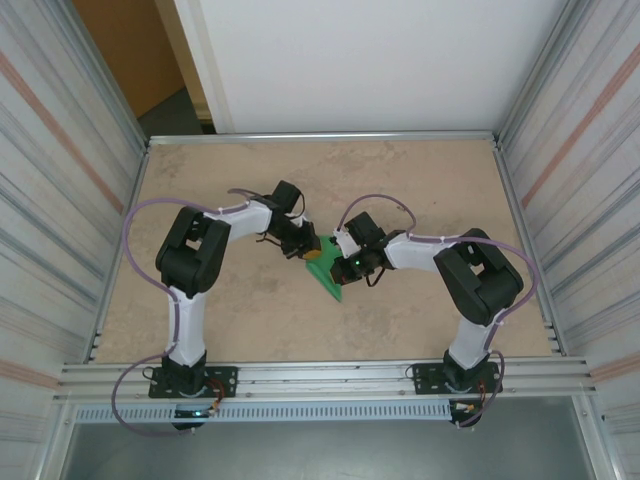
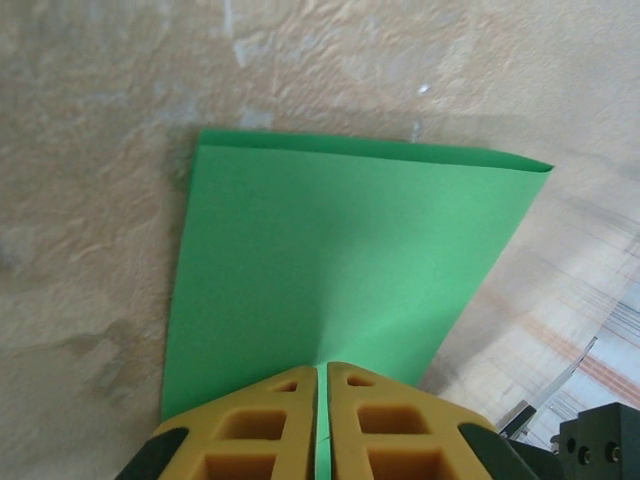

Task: Fold a paper plane with a square sheet of paper (pick it up from the middle)
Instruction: Third fold the triangle at the center of the table.

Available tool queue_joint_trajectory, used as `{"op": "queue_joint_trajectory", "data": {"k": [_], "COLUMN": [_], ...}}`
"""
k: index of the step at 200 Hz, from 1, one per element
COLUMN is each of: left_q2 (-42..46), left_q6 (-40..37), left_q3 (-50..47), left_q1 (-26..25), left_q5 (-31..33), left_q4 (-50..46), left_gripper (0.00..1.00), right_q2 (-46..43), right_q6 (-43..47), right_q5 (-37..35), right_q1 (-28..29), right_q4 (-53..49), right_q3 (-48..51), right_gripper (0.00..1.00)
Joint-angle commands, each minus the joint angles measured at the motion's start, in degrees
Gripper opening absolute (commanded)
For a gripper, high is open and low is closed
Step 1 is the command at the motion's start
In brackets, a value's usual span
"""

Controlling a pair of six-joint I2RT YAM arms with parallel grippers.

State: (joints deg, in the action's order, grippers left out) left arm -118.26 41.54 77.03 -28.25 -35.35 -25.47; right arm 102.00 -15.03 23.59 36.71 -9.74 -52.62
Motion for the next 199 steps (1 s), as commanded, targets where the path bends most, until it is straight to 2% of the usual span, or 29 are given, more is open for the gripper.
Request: {"op": "queue_joint_trajectory", "data": {"k": [1, 43, 56, 82, 146, 199], "left_q2": [3.11, 11.38, 13.98, 17.72, 16.55, 13.65], "left_q6": [-0.56, 5.02, 7.55, 12.79, 20.12, 19.56], "left_q3": [1.79, -5.20, -9.56, -17.20, -21.41, -20.67], "left_q1": [-0.05, 0.30, 0.30, -0.44, -4.91, -7.18], "left_q5": [0.60, 3.76, 4.09, 2.31, 0.09, 0.98], "left_q4": [-1.80, 2.10, 5.38, 12.69, 22.32, 18.99], "left_gripper": [0.12, 0.22, 0.26, 0.27, 0.13, 0.10], "right_q2": [1.61, 1.62, 1.63, 1.63, 2.13, 2.07], "right_q6": [-1.31, -1.76, -1.76, -1.67, -1.67, -1.32], "right_q5": [-1.31, -1.18, -0.93, -0.48, -0.56, -0.56], "right_q1": [-0.35, -0.39, -0.35, -0.38, -0.32, -0.35], "right_q4": [-2.30, -2.39, -2.48, -2.63, -2.82, -3.00], "right_q3": [-0.69, -0.80, -0.82, -0.92, -0.99, -1.08], "right_gripper": [0.00, 0.00, 0.00, 0.00, 0.00, 0.00]}}
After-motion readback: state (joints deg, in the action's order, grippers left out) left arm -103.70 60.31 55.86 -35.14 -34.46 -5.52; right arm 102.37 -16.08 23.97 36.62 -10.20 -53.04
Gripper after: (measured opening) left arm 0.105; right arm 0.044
